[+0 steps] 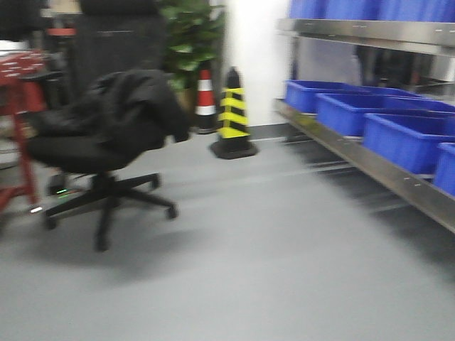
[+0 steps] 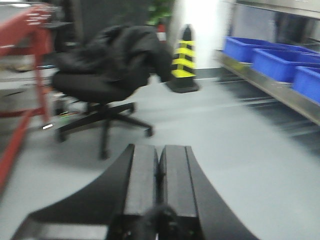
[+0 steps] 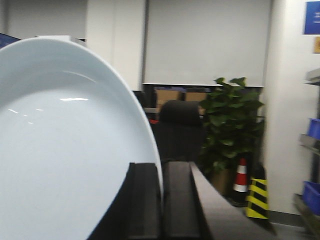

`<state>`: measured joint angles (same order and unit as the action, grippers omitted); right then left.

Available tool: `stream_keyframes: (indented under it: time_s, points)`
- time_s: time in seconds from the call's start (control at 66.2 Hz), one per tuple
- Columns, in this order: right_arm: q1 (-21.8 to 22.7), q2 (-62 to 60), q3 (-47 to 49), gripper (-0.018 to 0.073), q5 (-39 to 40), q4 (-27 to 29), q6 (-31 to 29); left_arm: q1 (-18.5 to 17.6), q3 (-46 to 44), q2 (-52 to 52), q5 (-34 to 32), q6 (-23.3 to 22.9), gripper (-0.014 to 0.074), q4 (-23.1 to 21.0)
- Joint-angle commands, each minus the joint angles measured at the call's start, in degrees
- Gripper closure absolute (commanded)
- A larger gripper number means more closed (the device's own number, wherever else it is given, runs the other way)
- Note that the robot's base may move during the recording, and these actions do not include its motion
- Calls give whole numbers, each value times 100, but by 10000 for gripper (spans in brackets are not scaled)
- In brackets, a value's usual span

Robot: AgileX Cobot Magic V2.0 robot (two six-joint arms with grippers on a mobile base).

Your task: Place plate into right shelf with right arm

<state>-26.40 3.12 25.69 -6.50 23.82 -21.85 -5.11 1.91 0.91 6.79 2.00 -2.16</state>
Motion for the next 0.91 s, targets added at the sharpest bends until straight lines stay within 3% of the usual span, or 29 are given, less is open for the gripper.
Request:
stream_keyframes:
  time_s: [0.0,0.892]
  points:
    - [12,67,158,490,526,65,6,-30,46,30,-492,-19,643,-23]
    - [12,67,156,490,528,65,6,-30,46,30,-492,-19,643,-23]
